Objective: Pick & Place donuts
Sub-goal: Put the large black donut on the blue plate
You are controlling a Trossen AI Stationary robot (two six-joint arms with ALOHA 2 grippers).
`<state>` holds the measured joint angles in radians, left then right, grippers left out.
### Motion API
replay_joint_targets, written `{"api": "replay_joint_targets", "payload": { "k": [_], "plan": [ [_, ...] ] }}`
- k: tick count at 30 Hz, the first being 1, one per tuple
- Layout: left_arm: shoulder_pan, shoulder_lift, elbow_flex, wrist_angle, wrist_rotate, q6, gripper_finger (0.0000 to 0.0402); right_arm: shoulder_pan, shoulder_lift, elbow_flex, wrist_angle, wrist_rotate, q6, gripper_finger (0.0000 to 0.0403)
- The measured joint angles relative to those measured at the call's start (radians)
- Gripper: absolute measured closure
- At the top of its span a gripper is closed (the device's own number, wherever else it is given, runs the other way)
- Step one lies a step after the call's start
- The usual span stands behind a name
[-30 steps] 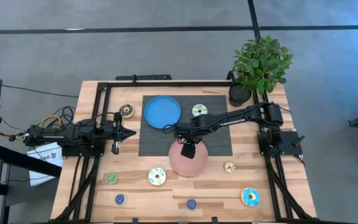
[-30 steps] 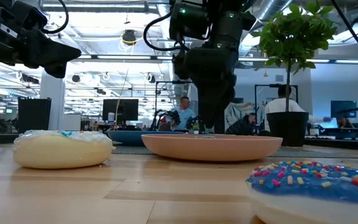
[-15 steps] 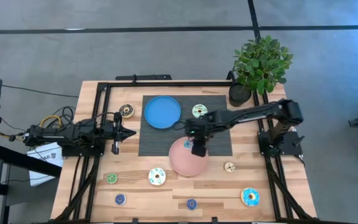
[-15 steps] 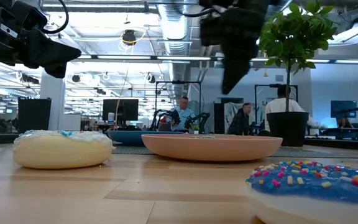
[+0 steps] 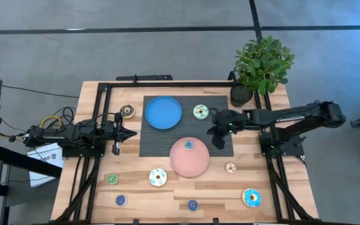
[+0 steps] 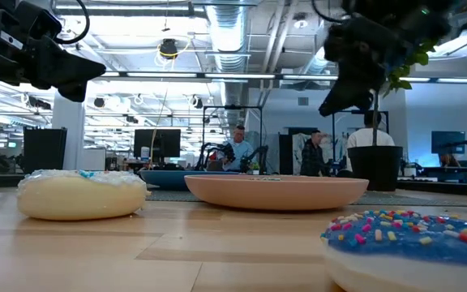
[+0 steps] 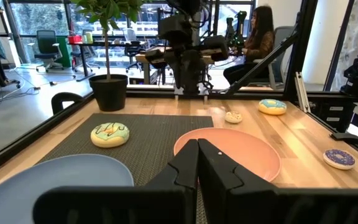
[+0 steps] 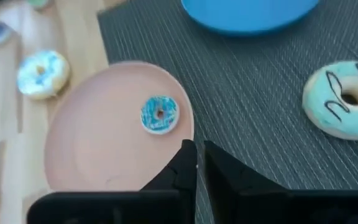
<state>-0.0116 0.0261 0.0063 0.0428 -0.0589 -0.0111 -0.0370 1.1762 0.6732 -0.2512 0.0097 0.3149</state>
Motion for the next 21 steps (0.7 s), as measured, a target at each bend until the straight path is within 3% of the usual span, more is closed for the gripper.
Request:
{"api": "replay_joint_targets", "payload": {
  "k": [10, 21],
  "plan": [
    [0.000, 0.000, 0.000, 0.000, 0.000, 0.000, 0.0401, -0.007, -0.064, -0.267, 0.496, 0.024, -0.069, 0.0400],
    [0.000, 0.000, 0.000, 0.000, 0.000, -0.052, 0.0401, -0.047, -0.057, -0.287, 0.492, 0.048, -0.114, 0.0402]
  ]
}}
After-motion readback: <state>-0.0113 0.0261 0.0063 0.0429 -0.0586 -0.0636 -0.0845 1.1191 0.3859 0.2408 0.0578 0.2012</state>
